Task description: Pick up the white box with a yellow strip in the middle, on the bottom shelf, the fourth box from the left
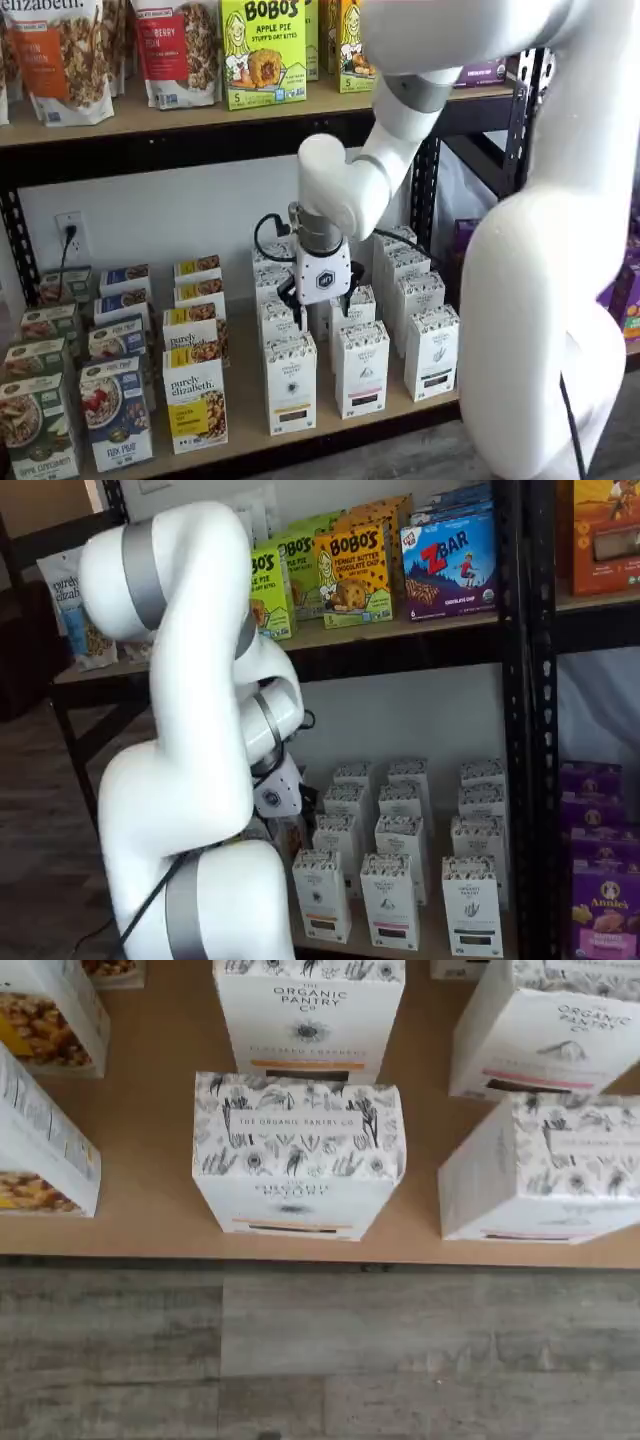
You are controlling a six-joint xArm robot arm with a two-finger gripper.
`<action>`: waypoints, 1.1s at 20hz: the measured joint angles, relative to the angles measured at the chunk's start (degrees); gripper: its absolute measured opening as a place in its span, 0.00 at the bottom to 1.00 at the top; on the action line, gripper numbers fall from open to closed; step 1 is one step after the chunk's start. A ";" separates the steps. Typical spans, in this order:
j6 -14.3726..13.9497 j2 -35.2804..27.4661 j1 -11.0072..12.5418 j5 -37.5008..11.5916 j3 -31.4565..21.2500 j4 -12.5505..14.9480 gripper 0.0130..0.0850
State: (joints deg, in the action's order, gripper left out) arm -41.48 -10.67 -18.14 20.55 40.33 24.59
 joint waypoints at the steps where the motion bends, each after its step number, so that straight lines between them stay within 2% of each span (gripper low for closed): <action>1: 0.43 -1.82 0.23 -0.60 1.16 -0.29 1.00; 4: 0.85 -6.22 0.78 -2.62 4.04 -0.32 1.00; 7: 3.73 -10.79 1.07 -6.03 6.70 -3.21 1.00; 8: 3.82 -11.73 1.12 -6.63 7.31 -3.30 1.00; 15: 1.12 -20.91 1.47 -8.42 14.83 -0.28 1.00; 20: -1.12 -25.68 1.99 -9.53 18.91 2.47 1.00; 22: -1.17 -27.11 2.17 -9.94 20.23 2.70 1.00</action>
State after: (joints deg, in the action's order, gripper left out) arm -42.66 -37.78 -15.98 10.61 60.56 27.30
